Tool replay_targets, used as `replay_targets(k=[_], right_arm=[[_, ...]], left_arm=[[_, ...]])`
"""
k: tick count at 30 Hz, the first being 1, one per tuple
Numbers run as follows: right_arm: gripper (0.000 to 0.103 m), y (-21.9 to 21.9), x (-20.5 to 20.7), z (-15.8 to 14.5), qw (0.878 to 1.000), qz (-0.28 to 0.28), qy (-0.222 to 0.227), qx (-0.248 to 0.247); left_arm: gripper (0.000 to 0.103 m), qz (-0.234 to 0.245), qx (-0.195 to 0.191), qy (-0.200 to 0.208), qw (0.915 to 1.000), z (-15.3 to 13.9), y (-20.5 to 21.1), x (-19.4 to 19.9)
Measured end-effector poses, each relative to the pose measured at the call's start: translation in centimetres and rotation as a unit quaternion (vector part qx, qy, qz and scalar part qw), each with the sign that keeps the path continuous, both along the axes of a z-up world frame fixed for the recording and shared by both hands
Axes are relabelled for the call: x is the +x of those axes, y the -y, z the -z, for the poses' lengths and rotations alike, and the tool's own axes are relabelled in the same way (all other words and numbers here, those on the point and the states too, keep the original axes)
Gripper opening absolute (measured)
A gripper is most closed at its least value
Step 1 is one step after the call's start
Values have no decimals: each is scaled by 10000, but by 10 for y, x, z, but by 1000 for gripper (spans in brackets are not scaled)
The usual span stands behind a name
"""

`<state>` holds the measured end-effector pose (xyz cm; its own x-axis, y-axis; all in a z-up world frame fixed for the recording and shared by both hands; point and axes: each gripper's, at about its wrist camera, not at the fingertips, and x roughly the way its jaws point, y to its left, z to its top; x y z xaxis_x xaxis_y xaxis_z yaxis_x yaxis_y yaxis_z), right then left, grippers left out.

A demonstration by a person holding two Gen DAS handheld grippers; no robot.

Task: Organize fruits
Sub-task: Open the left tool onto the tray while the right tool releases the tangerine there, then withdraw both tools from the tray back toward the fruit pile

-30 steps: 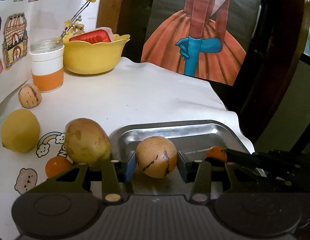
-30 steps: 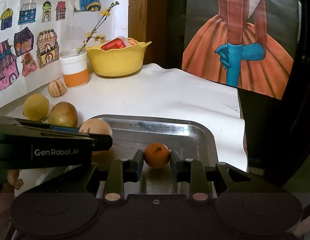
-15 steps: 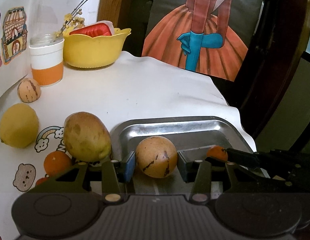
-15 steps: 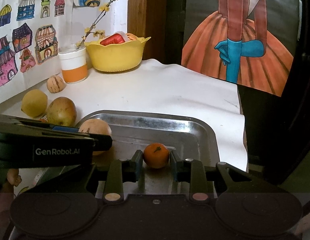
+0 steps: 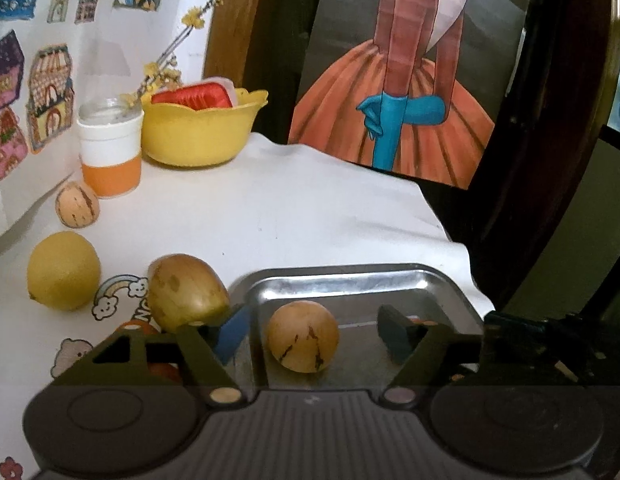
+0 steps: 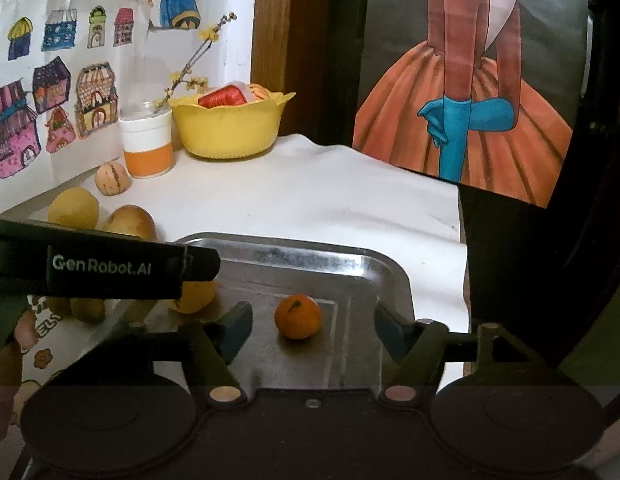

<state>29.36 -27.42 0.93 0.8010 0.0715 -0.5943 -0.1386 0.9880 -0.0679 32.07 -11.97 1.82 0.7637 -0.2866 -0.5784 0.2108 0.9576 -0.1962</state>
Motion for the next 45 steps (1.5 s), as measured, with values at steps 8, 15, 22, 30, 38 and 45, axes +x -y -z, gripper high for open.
replay_targets(k=[8,15,22,30,38,45], right_arm=[[100,-1,-25,-18,9997,20,248,69],[102,-7,-51,-29,9993,33,372,59],[102,-18,-75,-33,9991,-7,423,2],[102,-36,-102,-35,9990,-144,433,7],[102,-63,-116,-35,9983,-415,407,-47],[102,-88,-125,-30,9976,-610,320,-87]], left_arm=[[100,-85,-58,304,9995,-20,-7,-23],[102,-137,-36,494,9987,-31,-14,-49],[103,-294,55,589,9978,-36,-29,-76],[103,-521,103,612,9967,-39,-56,-101],[103,-732,143,520,9959,-32,-85,-120],[103,-852,197,369,9955,-21,-109,-131]])
